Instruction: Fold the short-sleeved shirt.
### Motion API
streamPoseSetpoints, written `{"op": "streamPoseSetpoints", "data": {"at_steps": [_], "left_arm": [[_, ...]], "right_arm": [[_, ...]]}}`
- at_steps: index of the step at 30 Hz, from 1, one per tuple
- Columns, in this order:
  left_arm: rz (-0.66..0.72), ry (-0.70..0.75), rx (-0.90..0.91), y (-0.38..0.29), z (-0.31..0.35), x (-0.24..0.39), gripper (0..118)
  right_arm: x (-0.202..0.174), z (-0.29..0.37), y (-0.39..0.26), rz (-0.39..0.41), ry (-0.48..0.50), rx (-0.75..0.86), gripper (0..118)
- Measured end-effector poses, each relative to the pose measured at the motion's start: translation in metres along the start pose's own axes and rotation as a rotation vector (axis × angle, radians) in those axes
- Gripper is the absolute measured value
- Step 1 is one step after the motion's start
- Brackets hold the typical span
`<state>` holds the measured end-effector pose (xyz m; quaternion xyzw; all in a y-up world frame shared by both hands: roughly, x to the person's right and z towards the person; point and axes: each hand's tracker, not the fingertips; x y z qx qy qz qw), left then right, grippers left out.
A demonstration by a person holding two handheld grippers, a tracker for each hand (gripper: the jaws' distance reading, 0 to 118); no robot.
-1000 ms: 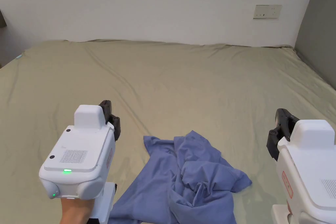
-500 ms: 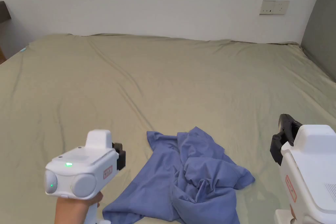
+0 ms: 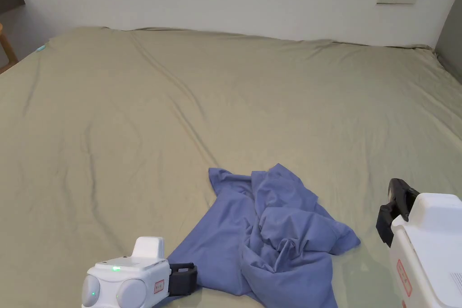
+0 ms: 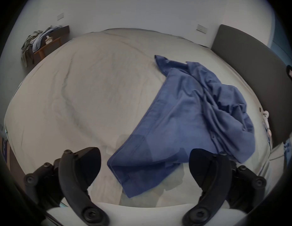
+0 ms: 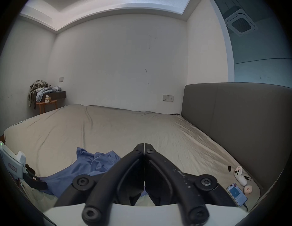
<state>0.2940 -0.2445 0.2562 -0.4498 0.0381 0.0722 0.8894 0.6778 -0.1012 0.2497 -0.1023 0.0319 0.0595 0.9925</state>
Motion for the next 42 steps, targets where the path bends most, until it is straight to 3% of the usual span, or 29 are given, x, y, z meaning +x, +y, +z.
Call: {"op": "streamPoseSetpoints", "data": {"at_steps": [2,4,6,7,9,10,12,14,16,18,19,24,26,29,31,32,37,42], "left_arm": [[-0.008,-0.001,-0.012,0.0,-0.007,0.003,94],[0.003,-0.003,-0.074,-0.001,-0.02,0.003,61],[0.0,0.013,-0.062,-0.007,-0.025,0.005,55],[-0.009,0.021,-0.036,-0.006,-0.02,0.007,45],[-0.028,-0.036,-0.031,-0.004,-0.015,0.011,9],[-0.023,-0.079,-0.029,-0.002,-0.015,0.012,9],[-0.044,-0.03,-0.042,0.003,-0.013,0.015,9],[-0.002,-0.075,0.035,0.005,0.001,0.011,9],[0.034,-0.123,0.083,0.012,0.014,0.008,9],[0.034,-0.154,0.128,0.016,0.023,0.005,9],[0.026,-0.16,0.13,0.019,0.025,0.005,9],[-0.005,-0.18,0.153,0.025,0.027,0.01,9],[-0.029,-0.177,0.155,0.025,0.026,0.013,9],[-0.037,-0.177,0.154,0.026,0.026,0.013,9],[-0.023,-0.187,0.149,0.028,0.027,0.011,9],[-0.013,-0.193,0.149,0.029,0.027,0.009,9],[0.041,-0.218,0.18,0.042,0.039,0.005,9],[0.077,-0.213,0.299,0.095,0.064,-0.011,9]], "right_arm": [[0.0,-0.003,-0.001,0.001,0.001,-0.007,2],[0.001,-0.007,-0.003,0.002,0.004,-0.017,2],[0.001,-0.011,-0.005,0.004,0.003,-0.028,2],[0.003,-0.014,-0.006,0.004,0.003,-0.037,2],[0.005,-0.022,-0.01,-0.005,0.001,-0.068,2],[0.007,-0.028,-0.013,-0.014,-0.001,-0.093,2],[0.011,-0.049,-0.019,-0.025,-0.005,-0.185,7],[0.014,-0.077,-0.026,-0.032,-0.008,-0.311,25],[0.018,-0.11,-0.04,-0.066,0.021,-0.42,71],[0.018,-0.142,-0.055,-0.098,0.042,-0.559,108],[0.017,-0.155,-0.063,-0.112,0.042,-0.611,114],[0.005,-0.208,-0.108,-0.116,0.081,-0.81,112],[-0.001,-0.215,-0.12,-0.12,0.102,-0.84,104],[-0.007,-0.213,-0.13,-0.121,0.174,-0.837,59],[-0.015,-0.198,-0.122,-0.125,0.2,-0.792,22],[-0.017,-0.195,-0.117,-0.113,0.198,-0.784,15],[0.0,-0.172,-0.072,-0.012,0.175,-0.593,13],[0.026,-0.142,0.016,0.073,0.141,-0.392,13]]}}
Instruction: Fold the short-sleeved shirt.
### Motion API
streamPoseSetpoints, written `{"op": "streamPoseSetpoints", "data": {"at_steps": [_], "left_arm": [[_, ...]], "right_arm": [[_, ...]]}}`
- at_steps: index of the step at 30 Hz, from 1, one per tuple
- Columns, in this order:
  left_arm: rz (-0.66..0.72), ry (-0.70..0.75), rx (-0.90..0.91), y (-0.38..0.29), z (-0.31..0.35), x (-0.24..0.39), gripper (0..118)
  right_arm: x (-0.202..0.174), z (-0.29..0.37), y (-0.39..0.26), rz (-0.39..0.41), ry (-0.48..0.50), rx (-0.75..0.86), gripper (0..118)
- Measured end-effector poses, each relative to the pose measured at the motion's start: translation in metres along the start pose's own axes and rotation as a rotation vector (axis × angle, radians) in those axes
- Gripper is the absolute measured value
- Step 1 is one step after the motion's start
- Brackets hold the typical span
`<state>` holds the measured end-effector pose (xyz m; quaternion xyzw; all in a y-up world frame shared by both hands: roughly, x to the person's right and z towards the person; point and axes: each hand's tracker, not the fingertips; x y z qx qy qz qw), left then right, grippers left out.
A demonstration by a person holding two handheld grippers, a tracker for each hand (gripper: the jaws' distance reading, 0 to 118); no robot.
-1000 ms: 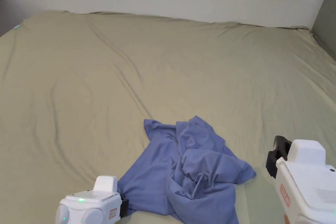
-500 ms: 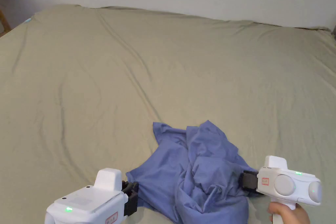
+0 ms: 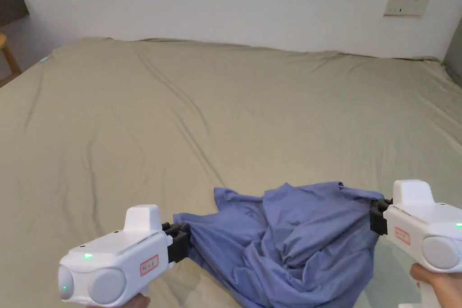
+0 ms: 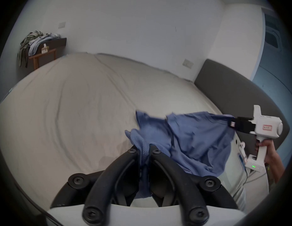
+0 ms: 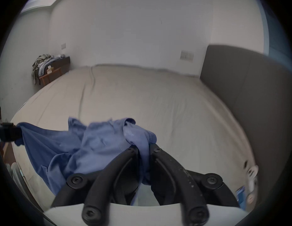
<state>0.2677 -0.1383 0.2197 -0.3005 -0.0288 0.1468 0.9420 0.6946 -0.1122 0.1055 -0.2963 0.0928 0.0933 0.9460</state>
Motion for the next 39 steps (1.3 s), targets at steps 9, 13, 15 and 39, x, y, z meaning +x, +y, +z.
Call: {"op": "streamPoseSetpoints", "data": {"at_steps": [9,13,15,39], "left_arm": [[-0.067,0.149,0.222,0.189,0.012,-0.015,9],[-0.054,0.166,0.274,0.271,0.004,-0.004,9],[-0.076,0.196,0.298,0.306,-0.003,0.007,9],[-0.215,0.403,0.269,0.314,-0.155,-0.021,9]], "right_arm": [[0.065,0.059,0.141,-0.051,-0.098,0.217,13],[0.091,0.049,0.195,-0.07,-0.129,0.259,13],[0.098,0.045,0.217,-0.056,-0.151,0.285,13],[0.077,-0.096,0.188,-0.066,-0.156,0.224,14]]}}
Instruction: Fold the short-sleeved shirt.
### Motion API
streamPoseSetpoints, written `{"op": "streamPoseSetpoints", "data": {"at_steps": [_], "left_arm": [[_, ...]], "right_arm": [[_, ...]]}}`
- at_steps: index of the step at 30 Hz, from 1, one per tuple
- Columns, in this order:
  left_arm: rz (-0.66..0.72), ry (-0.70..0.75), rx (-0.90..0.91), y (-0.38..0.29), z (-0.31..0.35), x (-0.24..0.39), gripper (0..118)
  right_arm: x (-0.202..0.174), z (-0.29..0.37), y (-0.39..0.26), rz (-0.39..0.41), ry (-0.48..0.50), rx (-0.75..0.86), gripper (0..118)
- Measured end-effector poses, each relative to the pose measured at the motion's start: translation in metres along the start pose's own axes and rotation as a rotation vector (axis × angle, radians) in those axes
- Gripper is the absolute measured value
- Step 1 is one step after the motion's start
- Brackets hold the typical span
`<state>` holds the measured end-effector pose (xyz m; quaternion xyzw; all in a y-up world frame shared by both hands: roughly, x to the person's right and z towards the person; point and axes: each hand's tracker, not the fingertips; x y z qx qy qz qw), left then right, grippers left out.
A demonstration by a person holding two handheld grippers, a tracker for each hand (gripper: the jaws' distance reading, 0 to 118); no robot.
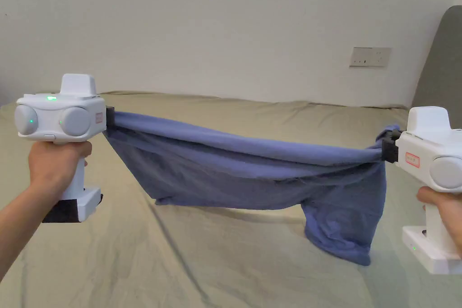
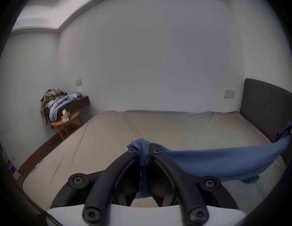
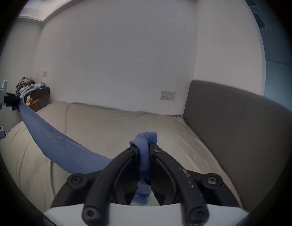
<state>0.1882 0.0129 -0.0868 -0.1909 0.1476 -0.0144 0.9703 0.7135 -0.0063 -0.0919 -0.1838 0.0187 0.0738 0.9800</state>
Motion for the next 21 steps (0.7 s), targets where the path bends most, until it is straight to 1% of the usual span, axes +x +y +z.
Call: {"op": "streamPoseSetpoints", "data": {"at_steps": [4,8,9,13,16,18,21], "left_arm": [[0.004,-0.005,-0.103,-0.067,0.007,-0.01,9],[0.015,-0.03,-0.222,-0.147,0.04,-0.027,9],[0.015,-0.034,-0.243,-0.166,0.05,-0.032,9],[0.033,-0.042,-0.346,-0.243,0.091,-0.056,9],[0.021,-0.044,-0.377,-0.286,0.135,-0.066,9],[0.036,-0.053,-0.405,-0.308,0.159,-0.074,9],[0.061,-0.056,-0.441,-0.336,0.197,-0.083,9]], "right_arm": [[-0.011,0.007,-0.059,-0.067,0.029,-0.1,14],[-0.014,0.04,-0.127,-0.156,0.042,-0.2,14],[-0.014,0.05,-0.14,-0.168,0.046,-0.218,14],[-0.017,0.101,-0.197,-0.172,0.054,-0.275,14],[-0.015,0.139,-0.228,-0.191,0.068,-0.308,14],[-0.012,0.161,-0.245,-0.209,0.073,-0.325,14],[-0.01,0.195,-0.267,-0.208,0.08,-0.343,13]]}}
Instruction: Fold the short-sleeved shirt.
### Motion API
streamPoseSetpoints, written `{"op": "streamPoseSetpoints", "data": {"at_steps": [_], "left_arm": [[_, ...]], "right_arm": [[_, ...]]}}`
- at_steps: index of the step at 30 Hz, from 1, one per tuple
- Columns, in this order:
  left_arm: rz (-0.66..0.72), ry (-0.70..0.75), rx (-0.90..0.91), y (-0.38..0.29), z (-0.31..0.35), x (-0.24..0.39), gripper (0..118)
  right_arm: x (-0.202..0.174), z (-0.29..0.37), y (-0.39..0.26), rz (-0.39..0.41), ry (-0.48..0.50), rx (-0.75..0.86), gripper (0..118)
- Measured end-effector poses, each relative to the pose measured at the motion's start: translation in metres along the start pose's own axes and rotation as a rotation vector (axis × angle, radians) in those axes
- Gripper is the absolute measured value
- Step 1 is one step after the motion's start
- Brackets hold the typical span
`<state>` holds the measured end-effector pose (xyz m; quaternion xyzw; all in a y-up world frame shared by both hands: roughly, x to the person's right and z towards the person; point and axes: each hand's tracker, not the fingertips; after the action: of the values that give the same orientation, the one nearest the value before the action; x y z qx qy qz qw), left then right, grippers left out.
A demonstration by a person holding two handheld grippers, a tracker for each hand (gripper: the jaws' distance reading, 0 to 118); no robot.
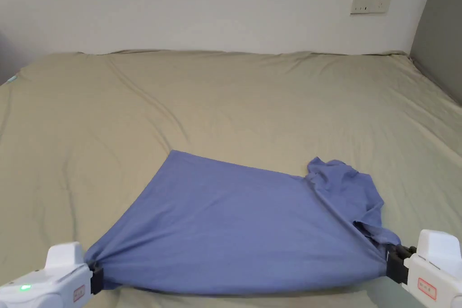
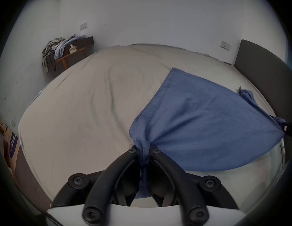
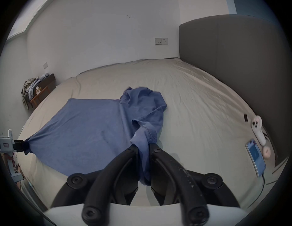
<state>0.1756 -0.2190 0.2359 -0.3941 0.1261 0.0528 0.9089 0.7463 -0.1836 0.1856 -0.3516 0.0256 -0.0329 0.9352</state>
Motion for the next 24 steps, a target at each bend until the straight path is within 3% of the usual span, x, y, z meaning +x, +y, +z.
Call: {"op": "streamPoseSetpoints", "data": {"at_steps": [5,10,13,17,19,20,21,22,23,24], "left_arm": [[-0.016,0.011,-0.07,-0.045,0.024,-0.013,9],[-0.015,0.024,-0.182,-0.071,0.032,-0.018,9],[-0.011,0.023,-0.247,-0.079,0.024,-0.018,9],[-0.018,0.039,-0.24,-0.077,0.02,-0.012,10],[-0.016,0.057,-0.23,-0.071,0.023,-0.008,31],[-0.015,0.06,-0.214,-0.065,0.028,-0.007,54],[-0.009,0.046,-0.181,-0.057,0.034,-0.004,90],[0.002,0.025,-0.139,-0.047,0.041,0.0,111],[-0.003,0.011,-0.079,-0.033,0.052,0.008,118],[-0.01,0.006,-0.01,-0.022,0.063,0.015,118]], "right_arm": [[0.009,0.026,-0.047,-0.008,-0.015,-0.078,14],[0.007,0.023,-0.091,0.036,-0.087,-0.239,14],[0.006,0.013,-0.108,-0.008,-0.076,-0.323,13],[0.004,0.017,-0.102,-0.025,-0.082,-0.31,17],[0.001,0.024,-0.086,-0.025,-0.098,-0.292,31],[0.0,0.029,-0.078,-0.018,-0.094,-0.248,41],[0.0,0.036,-0.069,-0.005,-0.079,-0.19,63],[-0.004,0.045,-0.055,0.007,-0.076,-0.131,82],[-0.008,0.053,-0.041,0.017,-0.08,-0.061,99],[-0.012,0.061,-0.029,0.021,-0.086,0.001,112]]}}
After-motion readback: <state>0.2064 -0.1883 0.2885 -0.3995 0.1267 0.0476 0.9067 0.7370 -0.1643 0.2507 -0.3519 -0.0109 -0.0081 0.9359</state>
